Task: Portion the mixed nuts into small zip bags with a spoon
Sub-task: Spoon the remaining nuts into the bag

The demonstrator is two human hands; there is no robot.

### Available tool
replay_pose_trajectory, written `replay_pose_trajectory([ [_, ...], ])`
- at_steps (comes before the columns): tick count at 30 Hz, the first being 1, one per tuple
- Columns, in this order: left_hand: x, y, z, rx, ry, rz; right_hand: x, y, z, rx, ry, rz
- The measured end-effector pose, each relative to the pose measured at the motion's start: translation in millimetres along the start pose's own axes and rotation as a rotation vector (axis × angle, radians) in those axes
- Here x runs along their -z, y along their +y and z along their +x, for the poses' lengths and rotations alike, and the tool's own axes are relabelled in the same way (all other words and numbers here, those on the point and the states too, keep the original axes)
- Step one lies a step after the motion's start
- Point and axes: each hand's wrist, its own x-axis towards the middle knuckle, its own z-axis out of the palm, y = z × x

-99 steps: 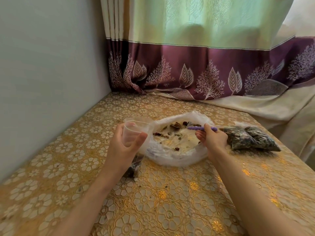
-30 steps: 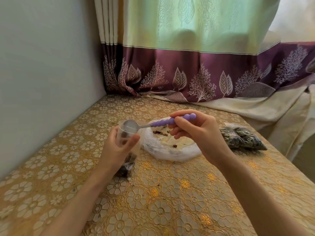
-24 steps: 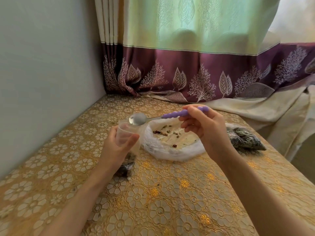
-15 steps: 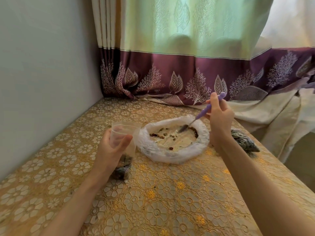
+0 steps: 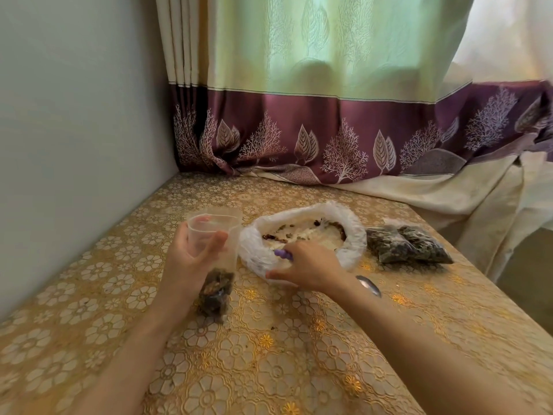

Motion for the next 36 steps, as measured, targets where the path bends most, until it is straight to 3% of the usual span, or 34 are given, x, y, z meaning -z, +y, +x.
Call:
replay_pose_trajectory([
  [7, 3.9, 4.5, 3.2, -0.041, 0.053, 0.052, -0.2, -21.9, -7.1, 0.033, 0.023, 0.115],
  [15, 20.9, 7.6, 12.2, -0.093, 0.159, 0.133, 19.7, -63.6, -8.3, 0.154, -0.185, 0.489],
  [18, 22.8, 7.8, 11.4, -0.096, 0.156, 0.158, 36.6, -57.5, -8.0, 0.108, -0.212, 0.621],
  [21, 21.1, 7.5, 10.3, -0.100, 0.130, 0.157, 60.3, -34.8, -11.0, -0.052, -0.099, 0.858],
  [25, 16.1, 11.1, 7.7, -0.120, 0.094, 0.146, 81.6, 3.9, -21.4, -0.250, 0.237, 1.313],
  [29, 7.3, 17.2, 3.0, -0.142, 0.070, 0.085, 65.9, 29.8, -33.9, -0.341, 0.491, 1.229],
  [33, 2.6, 18.6, -0.4, -0.162, 0.003, 0.133, 37.3, 34.3, -47.2, -0.381, 0.487, 1.196],
  [36, 6.5, 16.1, 0.9, -0.149, 0.000, 0.136, 24.8, 25.9, -53.0, -0.284, 0.405, 1.273],
])
